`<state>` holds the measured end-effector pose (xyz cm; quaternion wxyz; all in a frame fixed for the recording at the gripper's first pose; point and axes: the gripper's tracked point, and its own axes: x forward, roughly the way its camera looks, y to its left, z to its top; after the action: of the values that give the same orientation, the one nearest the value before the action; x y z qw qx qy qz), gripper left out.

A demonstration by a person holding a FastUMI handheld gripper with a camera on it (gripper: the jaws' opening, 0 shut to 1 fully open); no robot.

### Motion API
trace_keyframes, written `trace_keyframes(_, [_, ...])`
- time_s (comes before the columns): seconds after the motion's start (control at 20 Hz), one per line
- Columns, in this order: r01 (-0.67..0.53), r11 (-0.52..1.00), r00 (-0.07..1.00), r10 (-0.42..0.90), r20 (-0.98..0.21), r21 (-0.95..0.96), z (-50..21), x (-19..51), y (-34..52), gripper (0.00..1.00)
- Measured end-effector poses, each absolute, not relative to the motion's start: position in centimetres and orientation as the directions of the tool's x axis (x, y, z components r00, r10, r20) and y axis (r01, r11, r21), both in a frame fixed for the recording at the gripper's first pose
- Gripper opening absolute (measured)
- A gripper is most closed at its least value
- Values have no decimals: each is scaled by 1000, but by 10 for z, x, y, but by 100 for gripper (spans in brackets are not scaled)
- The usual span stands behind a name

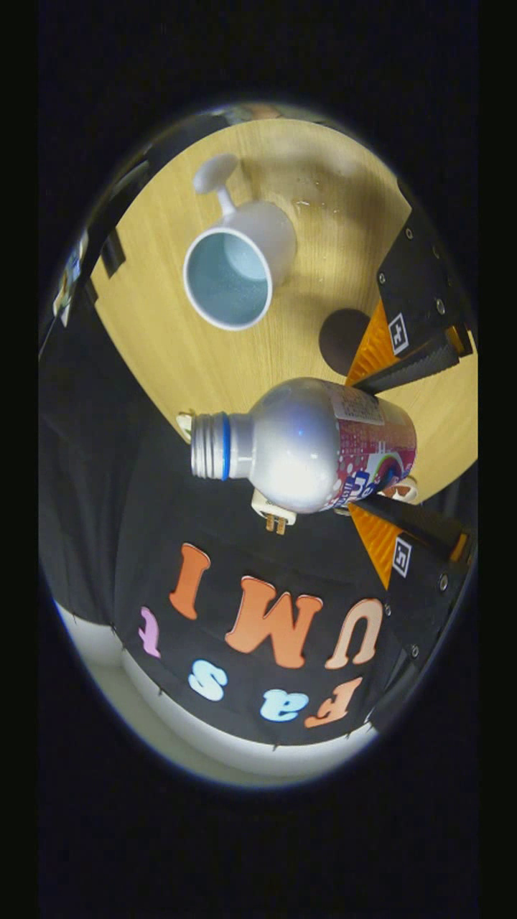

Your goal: Take the bottle from table, then pour the juice into the cup, finally place the bottle on the coaster

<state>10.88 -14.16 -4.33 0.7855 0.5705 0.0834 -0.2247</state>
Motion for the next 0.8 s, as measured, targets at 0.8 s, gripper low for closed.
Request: trace_keyframes(0.8, [541, 822, 813, -455, -363, 181, -69, 132, -136, 77])
